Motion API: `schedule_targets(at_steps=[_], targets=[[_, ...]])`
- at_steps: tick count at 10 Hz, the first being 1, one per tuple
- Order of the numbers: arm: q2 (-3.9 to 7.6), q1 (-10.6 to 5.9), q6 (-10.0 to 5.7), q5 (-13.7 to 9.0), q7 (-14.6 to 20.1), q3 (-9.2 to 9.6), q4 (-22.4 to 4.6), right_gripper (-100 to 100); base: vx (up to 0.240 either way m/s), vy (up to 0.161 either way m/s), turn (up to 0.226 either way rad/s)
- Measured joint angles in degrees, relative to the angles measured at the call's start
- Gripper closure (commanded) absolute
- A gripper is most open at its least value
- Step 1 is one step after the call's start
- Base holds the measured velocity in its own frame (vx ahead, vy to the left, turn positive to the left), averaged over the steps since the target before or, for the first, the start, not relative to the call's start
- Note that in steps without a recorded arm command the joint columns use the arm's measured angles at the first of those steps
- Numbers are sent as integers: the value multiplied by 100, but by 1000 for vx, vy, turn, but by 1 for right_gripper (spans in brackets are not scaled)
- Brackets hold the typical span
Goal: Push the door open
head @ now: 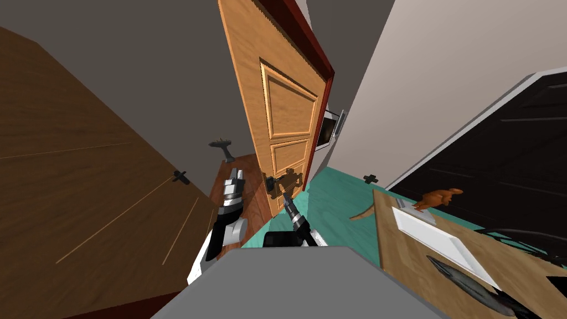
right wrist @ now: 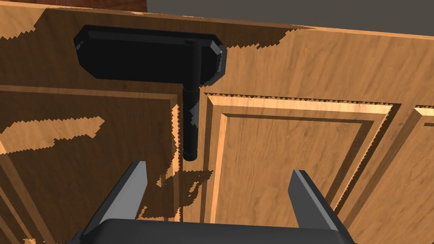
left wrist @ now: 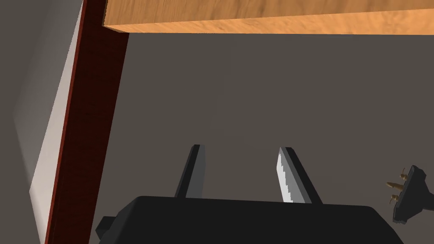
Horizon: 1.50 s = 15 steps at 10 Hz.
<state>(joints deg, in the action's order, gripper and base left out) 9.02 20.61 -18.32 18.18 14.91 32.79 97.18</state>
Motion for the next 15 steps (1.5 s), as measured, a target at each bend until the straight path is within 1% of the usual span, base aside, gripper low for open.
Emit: schedule_targets(at_steps=[1,2,3,4,7,10,12,13,15], targets=[[-11,-69,16,53,54,77,-135,-100,208,-108,44],[-45,-83,32,120,76,173,-231,-100,190,-107,43],[-24,-72,54,169,104,254,-257,-100,79,-48,14],[-20,-72,59,174,112,262,-259,-100,140,60,40],[-93,-191,83,129,101,204,-382,-100,167,112,34],[-212,-328,83,82,67,134,-576,-100,149,131,31],[-279,-404,97,55,48,98,-671,-100,107,66,17],[-284,-409,97,54,46,96,-675,100,-4,-2,-15],[-282,-411,99,58,44,96,-672,100,-15,-12,5]])
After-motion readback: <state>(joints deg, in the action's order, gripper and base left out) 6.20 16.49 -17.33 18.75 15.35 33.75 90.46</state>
